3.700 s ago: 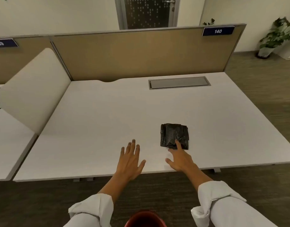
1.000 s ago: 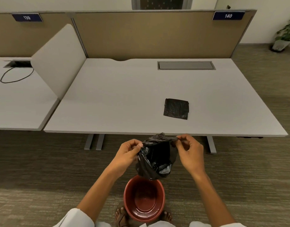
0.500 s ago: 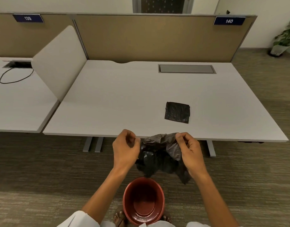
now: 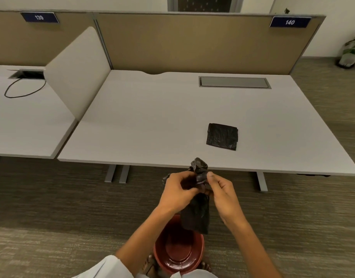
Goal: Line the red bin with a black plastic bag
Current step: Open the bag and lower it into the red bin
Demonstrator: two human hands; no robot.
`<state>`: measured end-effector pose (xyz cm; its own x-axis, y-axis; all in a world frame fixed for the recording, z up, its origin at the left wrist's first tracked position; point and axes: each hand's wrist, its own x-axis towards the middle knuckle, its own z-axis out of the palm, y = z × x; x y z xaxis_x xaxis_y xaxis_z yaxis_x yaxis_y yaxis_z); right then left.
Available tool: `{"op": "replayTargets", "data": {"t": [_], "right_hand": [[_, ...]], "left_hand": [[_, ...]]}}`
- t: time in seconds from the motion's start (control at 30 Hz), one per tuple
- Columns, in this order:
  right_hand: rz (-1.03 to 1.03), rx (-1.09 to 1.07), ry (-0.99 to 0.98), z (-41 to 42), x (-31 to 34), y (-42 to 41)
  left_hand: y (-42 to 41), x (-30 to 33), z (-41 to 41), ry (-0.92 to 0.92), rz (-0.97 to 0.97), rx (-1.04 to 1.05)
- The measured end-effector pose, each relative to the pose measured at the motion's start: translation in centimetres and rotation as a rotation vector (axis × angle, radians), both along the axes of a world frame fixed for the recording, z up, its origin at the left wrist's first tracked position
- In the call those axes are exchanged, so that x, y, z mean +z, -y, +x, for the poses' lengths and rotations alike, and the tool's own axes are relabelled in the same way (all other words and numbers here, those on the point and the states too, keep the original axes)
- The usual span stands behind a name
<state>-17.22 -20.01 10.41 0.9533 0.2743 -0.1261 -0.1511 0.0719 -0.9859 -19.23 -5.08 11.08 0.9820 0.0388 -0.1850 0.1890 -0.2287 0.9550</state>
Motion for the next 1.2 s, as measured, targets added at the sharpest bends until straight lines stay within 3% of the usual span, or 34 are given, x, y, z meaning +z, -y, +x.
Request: {"op": "replayTargets", "data": {"t": [0.13,0.27,0.43,0.57,0.63,0.8,0.93,1.1,1.2], "right_hand": [[-0.134,-0.030,0.087,-0.1,-0.6,-0.2],[-0.587,-0.097,0.279,0.7,-3.3,0.3],[-0.939,-0.145,0.234,1.4,-6.7,0.6],[-0.996,-0.172,0.196,1.9,-7.5,1.2],[-0.998,-0.210,0.269,2.2,-7.4,1.8],[-0.876,-0.313,0.543,3.3,-6.5,3.9],[-0.930,-0.281,0.582,4.9,-6.1,5.4],[-1.203,-0.042,0.482,6.8,-6.8,6.8],[-1.275,-0.040,0.437,7.6,-7.0,7.2]], "left_hand": [[-0.8,-0.6,-0.1,-0.097,-0.276,0.151],[-1.2,-0.6,-0.4,-0.202,-0.567,0.186],[-1.6,-1.1,-0.3,-0.262,-0.667,0.302],[-2.3,-1.9,0.0,-0.269,-0.672,0.363],[-2.9,-2.3,0.1,-0.250,-0.589,0.337],[-5.0,-3.2,0.3,0.010,-0.048,0.234],[-6.6,-3.3,0.1,0.199,0.319,0.210],[-7.3,-2.3,0.4,0.317,0.550,0.304],[-7.6,-2.1,0.5,0.323,0.514,0.275]]}}
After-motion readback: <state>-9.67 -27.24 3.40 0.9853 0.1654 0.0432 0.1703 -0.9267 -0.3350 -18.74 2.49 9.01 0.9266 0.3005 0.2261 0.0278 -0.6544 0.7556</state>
